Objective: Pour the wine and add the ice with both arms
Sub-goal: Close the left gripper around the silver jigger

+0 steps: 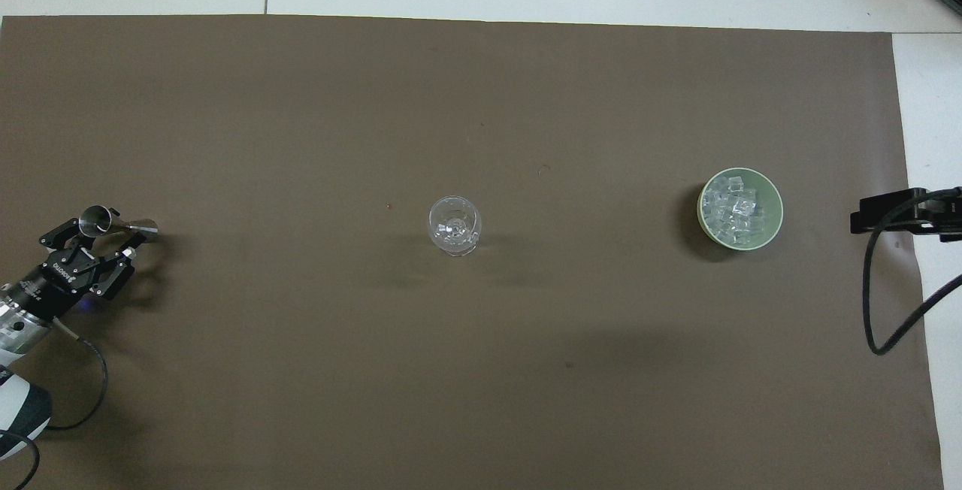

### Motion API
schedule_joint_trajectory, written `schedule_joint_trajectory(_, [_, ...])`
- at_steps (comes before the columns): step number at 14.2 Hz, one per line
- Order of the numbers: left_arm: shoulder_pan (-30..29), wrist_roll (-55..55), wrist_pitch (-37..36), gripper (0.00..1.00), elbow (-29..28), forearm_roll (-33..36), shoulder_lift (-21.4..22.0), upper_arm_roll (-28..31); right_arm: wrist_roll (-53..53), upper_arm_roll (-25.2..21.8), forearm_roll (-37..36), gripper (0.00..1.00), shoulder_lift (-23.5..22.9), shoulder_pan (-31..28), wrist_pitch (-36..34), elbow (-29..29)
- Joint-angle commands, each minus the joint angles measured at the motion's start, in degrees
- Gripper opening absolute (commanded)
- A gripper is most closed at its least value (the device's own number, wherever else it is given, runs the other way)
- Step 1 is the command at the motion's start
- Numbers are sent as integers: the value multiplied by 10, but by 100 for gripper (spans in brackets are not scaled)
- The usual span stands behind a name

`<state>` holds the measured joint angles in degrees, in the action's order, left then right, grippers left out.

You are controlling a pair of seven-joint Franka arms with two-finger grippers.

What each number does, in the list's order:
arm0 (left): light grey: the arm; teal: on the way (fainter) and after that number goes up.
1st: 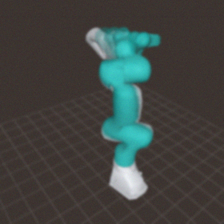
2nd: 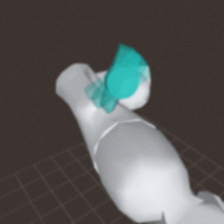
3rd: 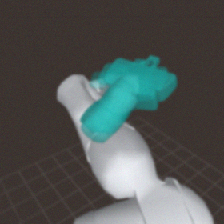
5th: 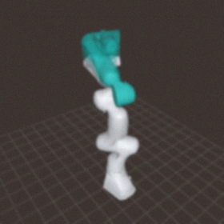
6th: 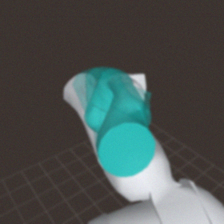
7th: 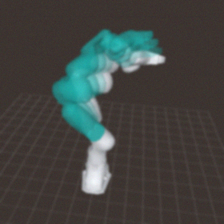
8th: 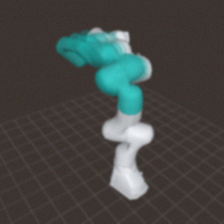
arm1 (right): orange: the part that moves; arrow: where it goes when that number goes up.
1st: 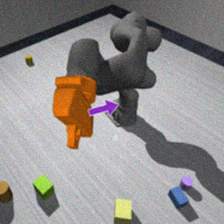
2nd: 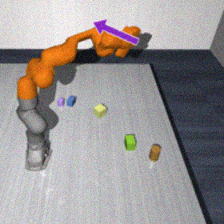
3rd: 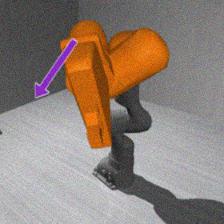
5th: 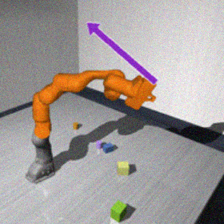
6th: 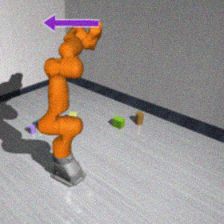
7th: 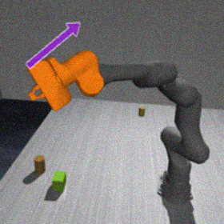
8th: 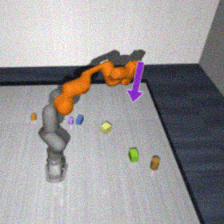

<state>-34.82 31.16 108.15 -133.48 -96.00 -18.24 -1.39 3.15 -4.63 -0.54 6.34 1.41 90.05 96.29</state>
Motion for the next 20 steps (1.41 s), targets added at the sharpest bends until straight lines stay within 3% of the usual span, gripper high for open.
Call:
schedule_joint_trajectory(1, [-2, -10, -12, 58, -3, -15, -1, 3, -12, 1, 5, 100, 13, -2, 0, 13])
schedule_joint_trajectory(15, [-4, -11, -18, 43, -3, -17, 0, 3, -12, 1, 5, 100, 13, -2, 0, 13])
schedule_joint_trajectory(20, [-4, -11, -18, 23, -3, -17, 0, 3, -12, 1, 5, 100, 13, -2, 0, 14])
